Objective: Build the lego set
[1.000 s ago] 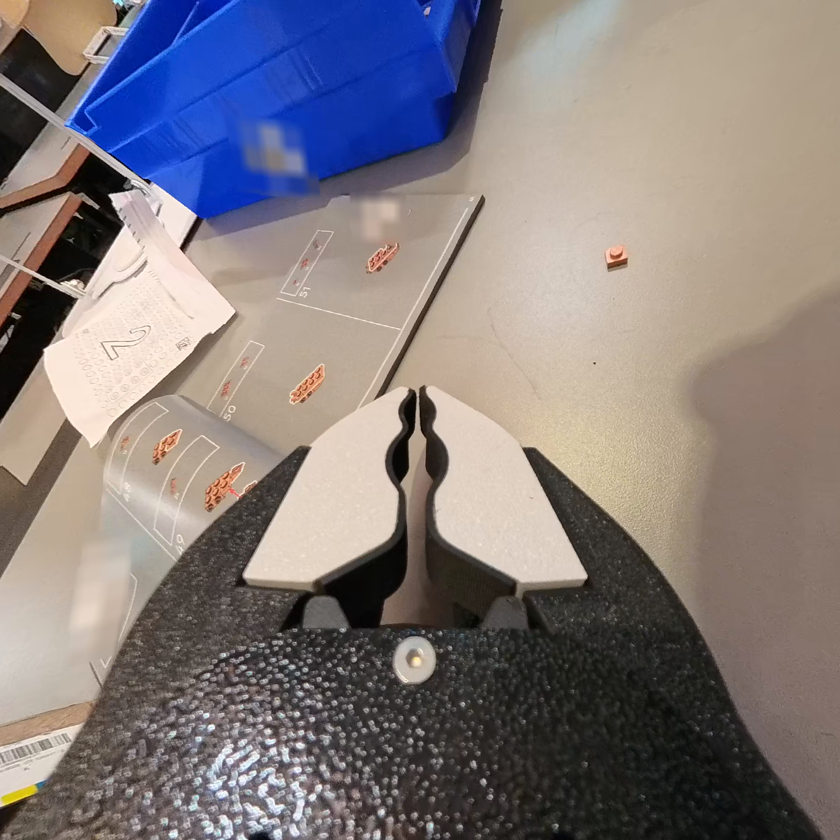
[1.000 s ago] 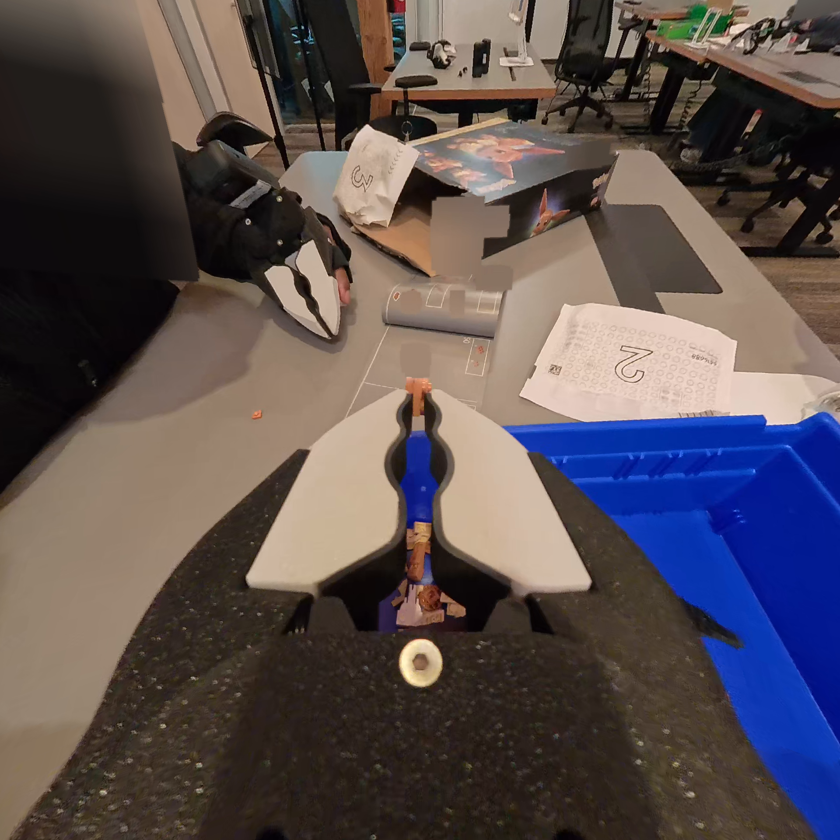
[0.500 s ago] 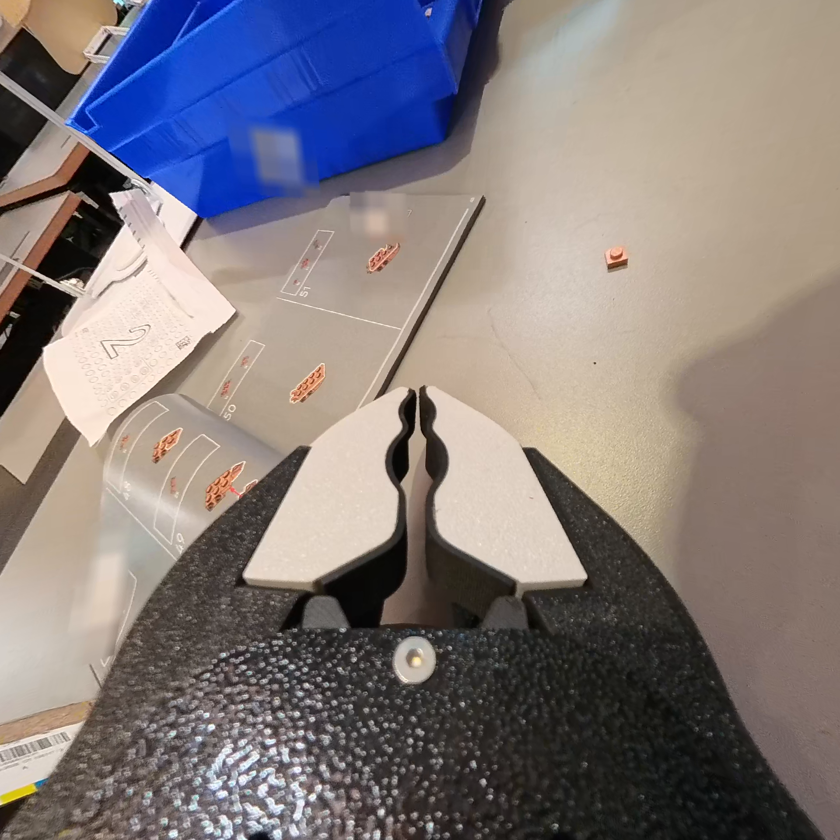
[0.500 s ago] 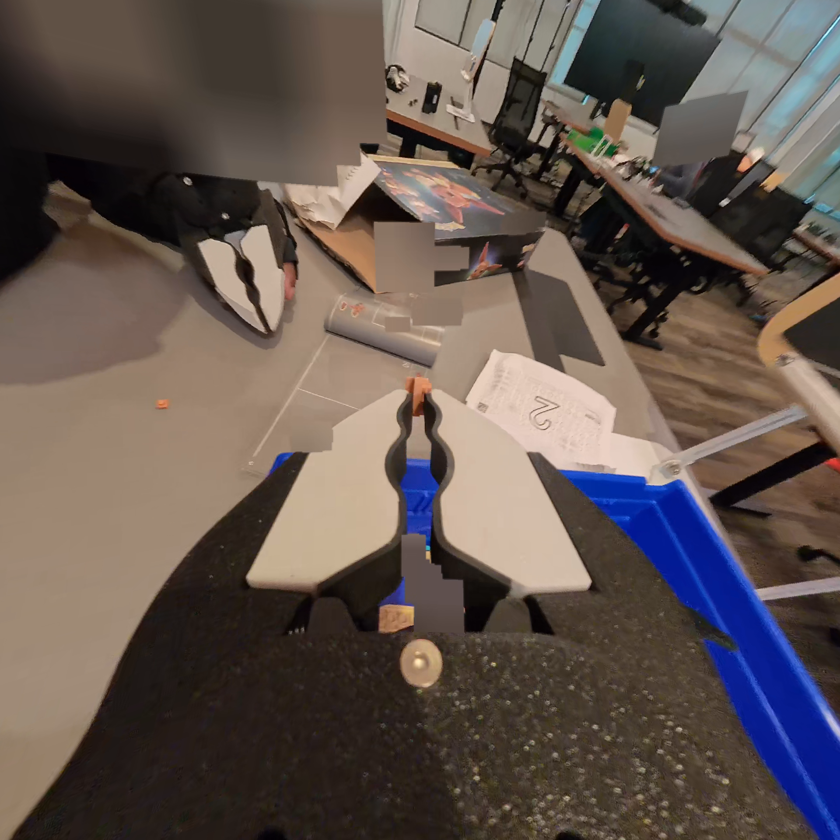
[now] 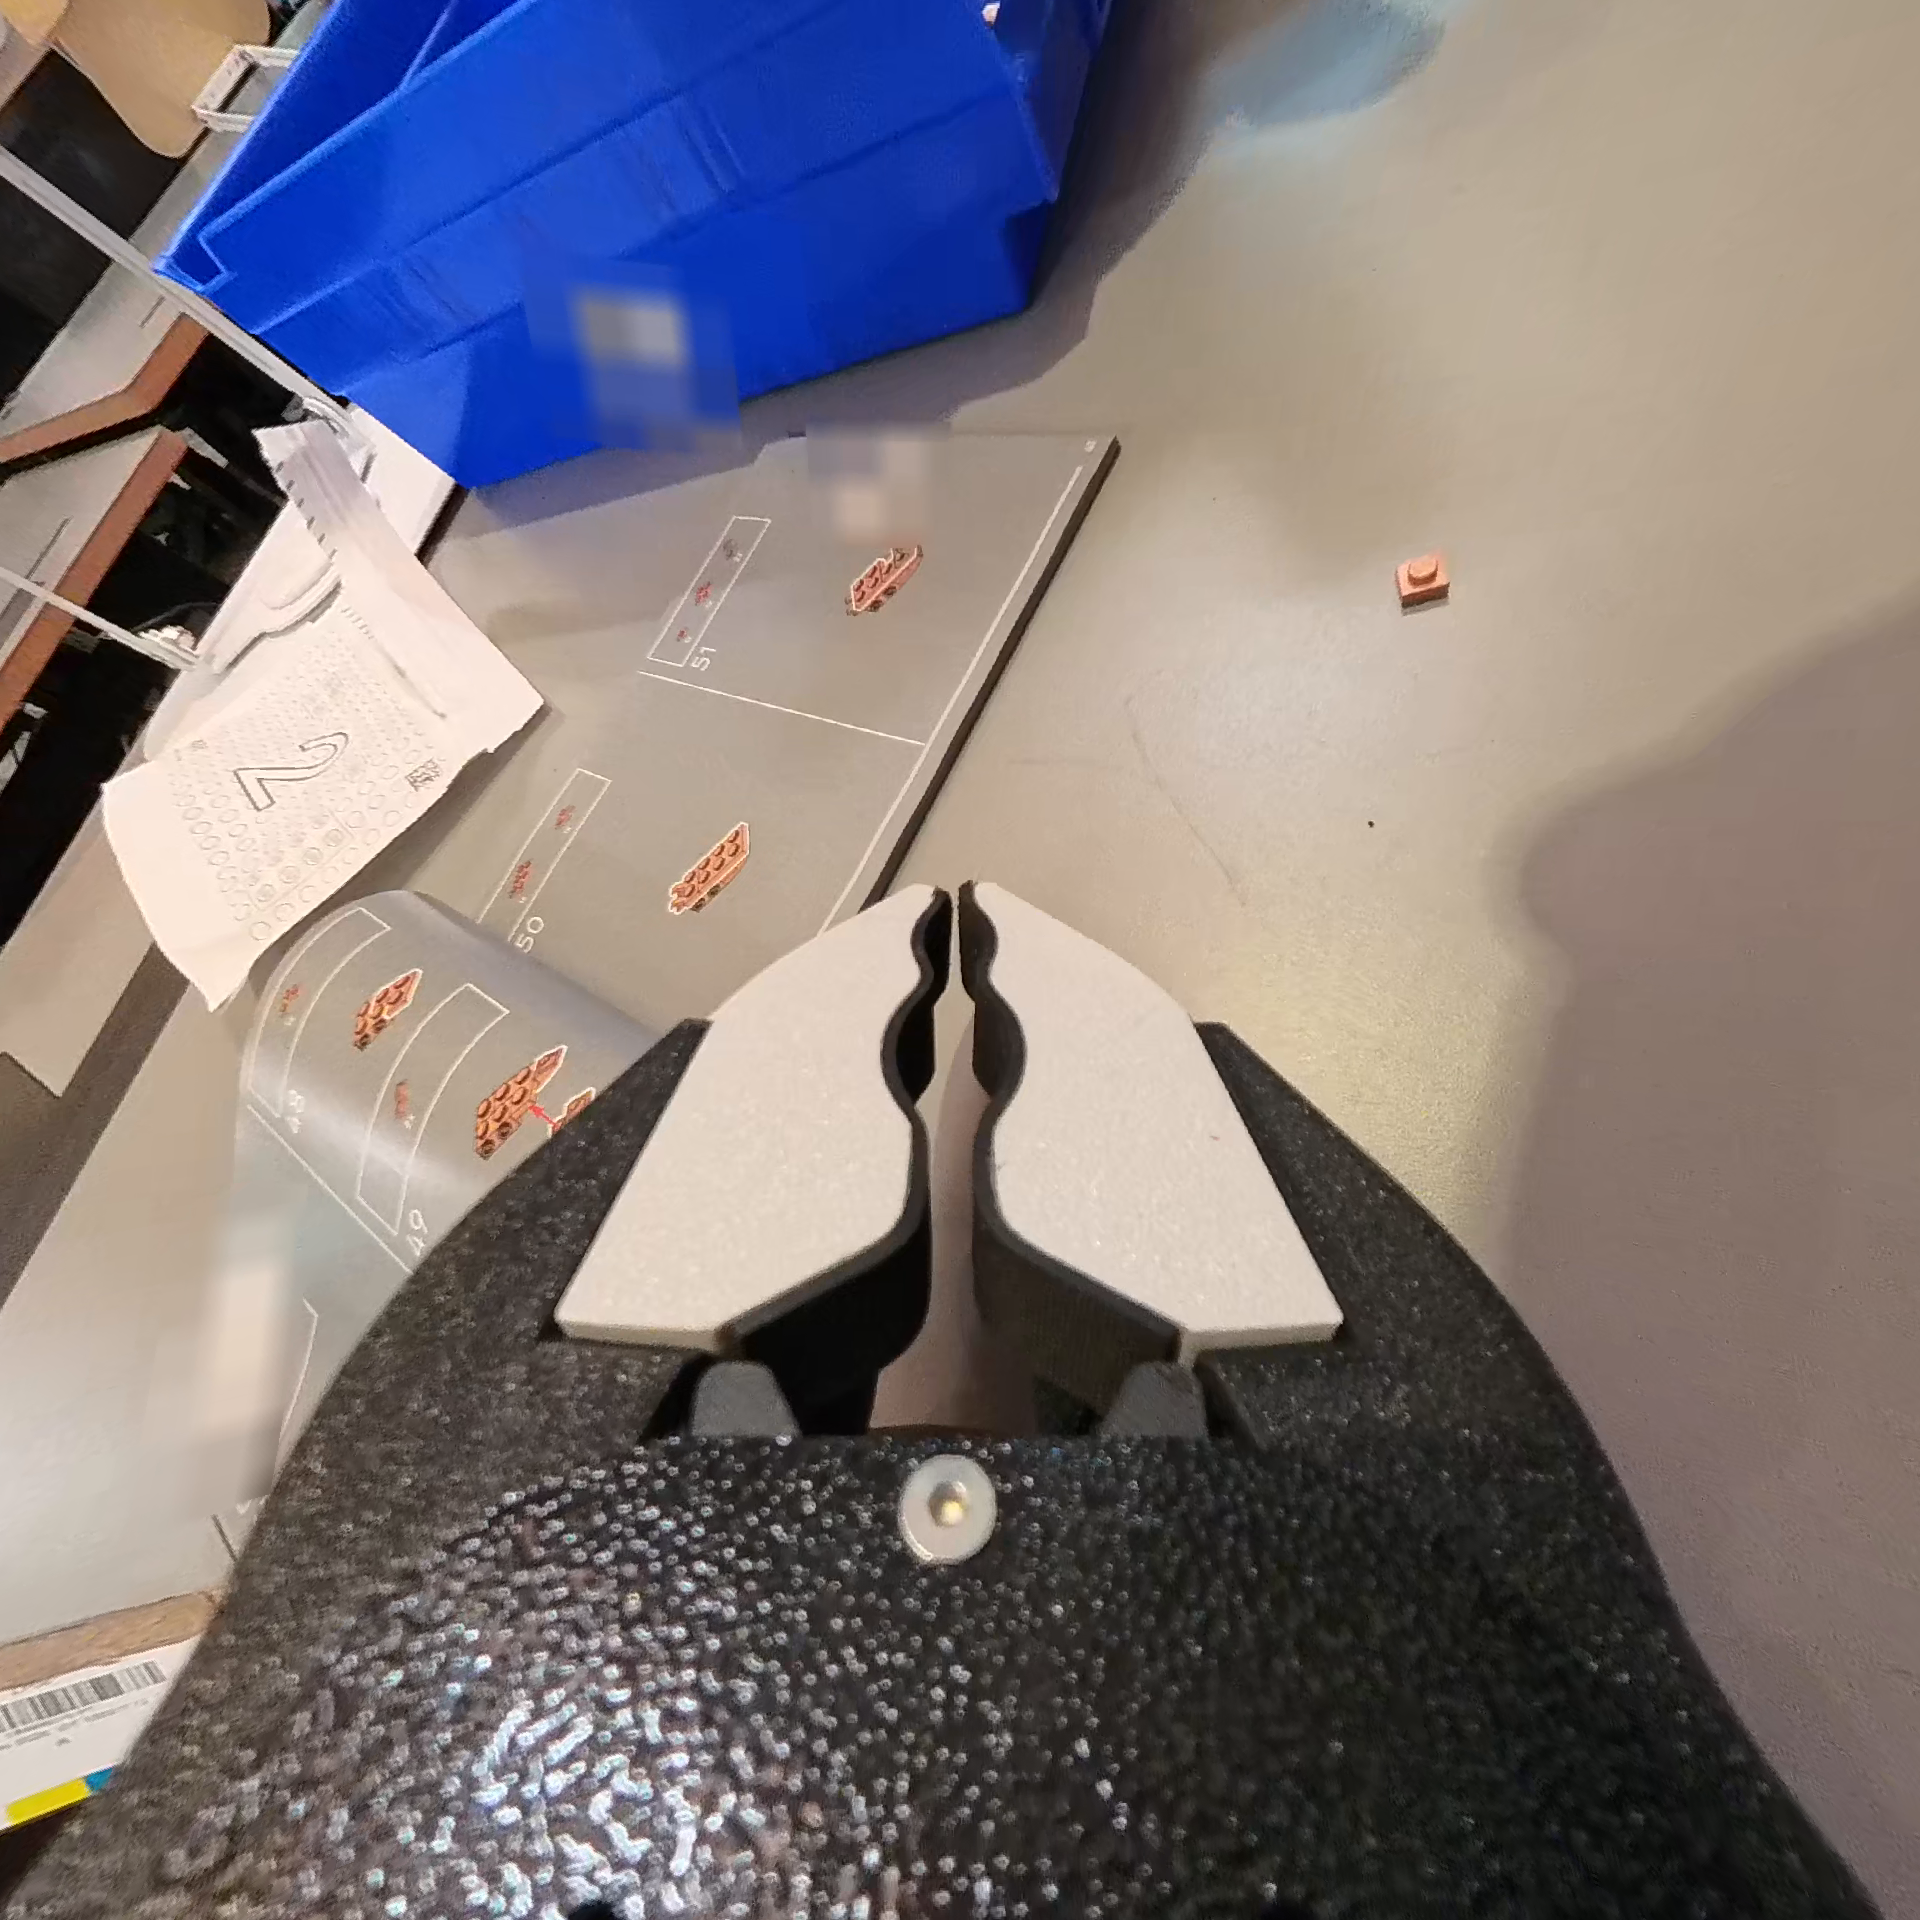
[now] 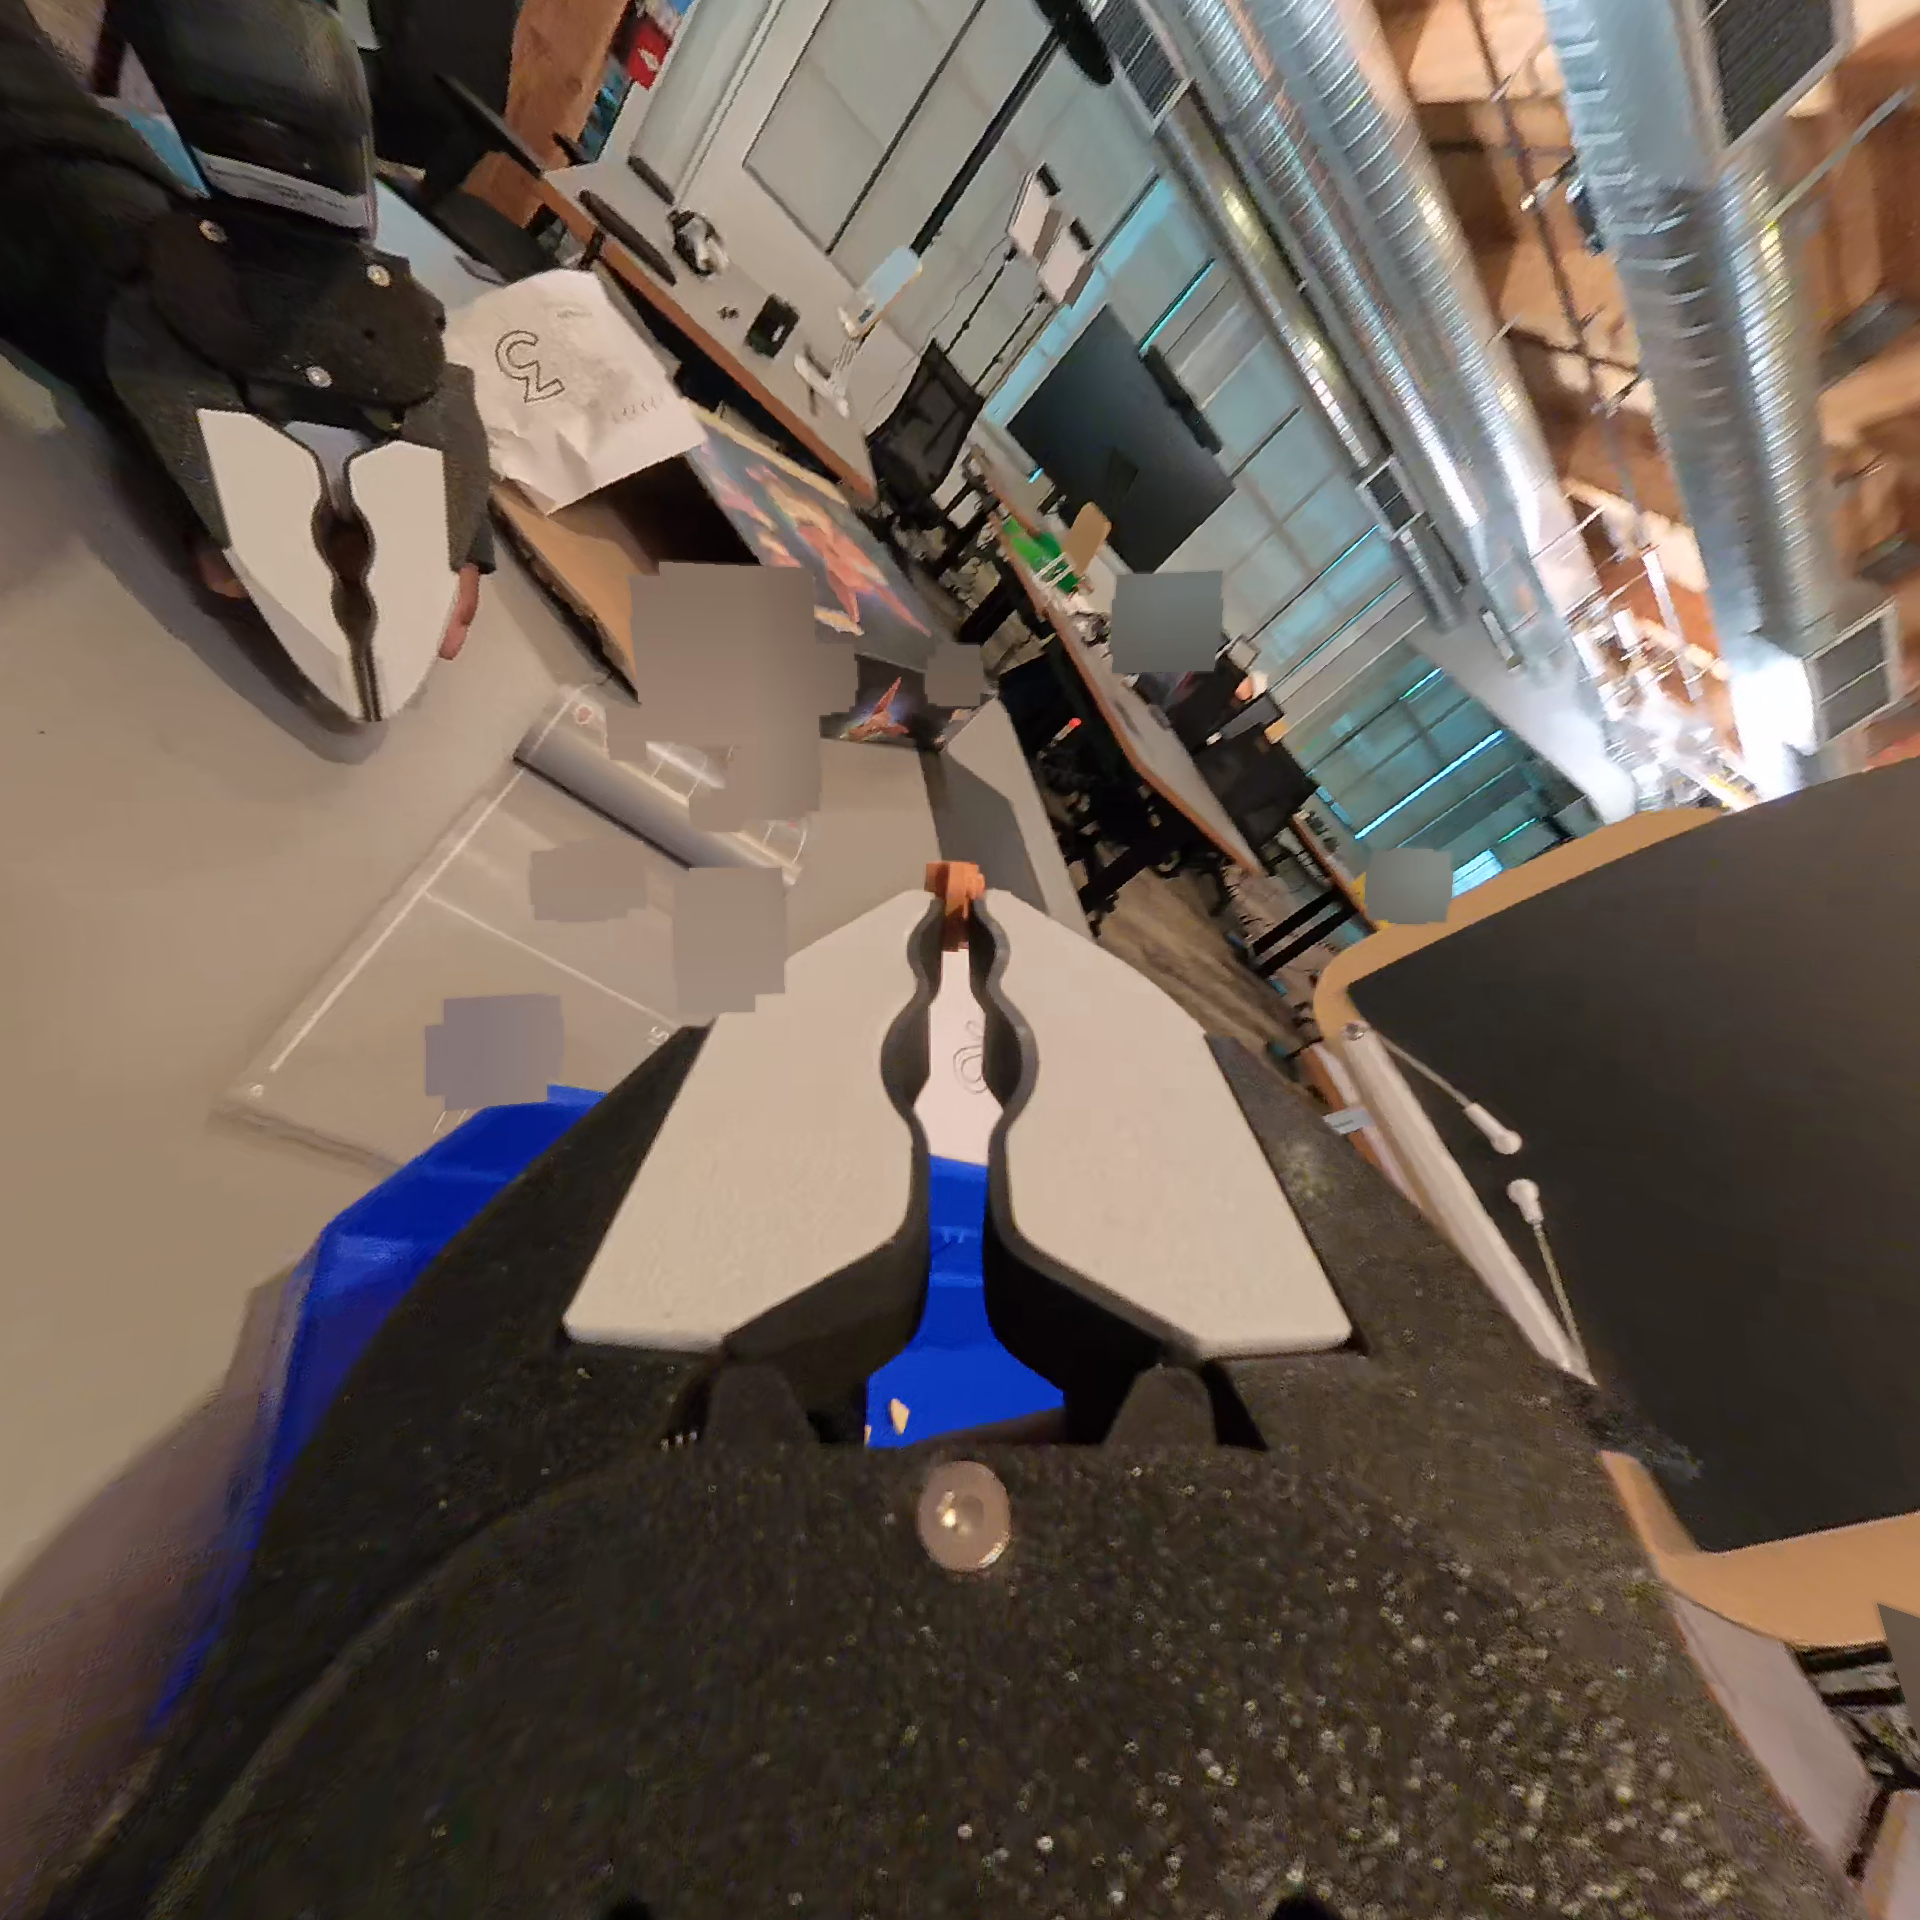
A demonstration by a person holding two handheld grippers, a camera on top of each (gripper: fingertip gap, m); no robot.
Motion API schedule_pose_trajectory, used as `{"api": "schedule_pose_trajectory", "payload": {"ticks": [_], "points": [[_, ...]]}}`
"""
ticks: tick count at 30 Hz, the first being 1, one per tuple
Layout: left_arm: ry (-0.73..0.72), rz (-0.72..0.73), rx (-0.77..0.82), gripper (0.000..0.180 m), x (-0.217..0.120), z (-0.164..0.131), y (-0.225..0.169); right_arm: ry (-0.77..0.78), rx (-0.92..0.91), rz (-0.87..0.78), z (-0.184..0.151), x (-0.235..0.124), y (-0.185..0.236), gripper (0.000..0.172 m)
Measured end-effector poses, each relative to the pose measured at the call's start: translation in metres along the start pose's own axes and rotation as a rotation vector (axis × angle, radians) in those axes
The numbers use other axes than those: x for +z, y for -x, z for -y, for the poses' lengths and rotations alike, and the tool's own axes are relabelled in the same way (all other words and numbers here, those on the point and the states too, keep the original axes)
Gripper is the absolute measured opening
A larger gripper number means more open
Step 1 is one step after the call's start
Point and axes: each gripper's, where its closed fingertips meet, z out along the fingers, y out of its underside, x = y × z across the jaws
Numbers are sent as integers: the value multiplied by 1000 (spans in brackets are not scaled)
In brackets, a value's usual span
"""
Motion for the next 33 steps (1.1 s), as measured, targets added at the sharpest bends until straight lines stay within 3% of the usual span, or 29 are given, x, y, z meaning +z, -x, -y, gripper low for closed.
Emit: {"api": "schedule_pose_trajectory", "payload": {"ticks": [10,33], "points": [[3,-1,-1,1,0,0,0,-46,-153,-173,14,-1,-7,4],[5,0,3,1,1,0,0,49,-399,-261,11,9,-2,3]]}}
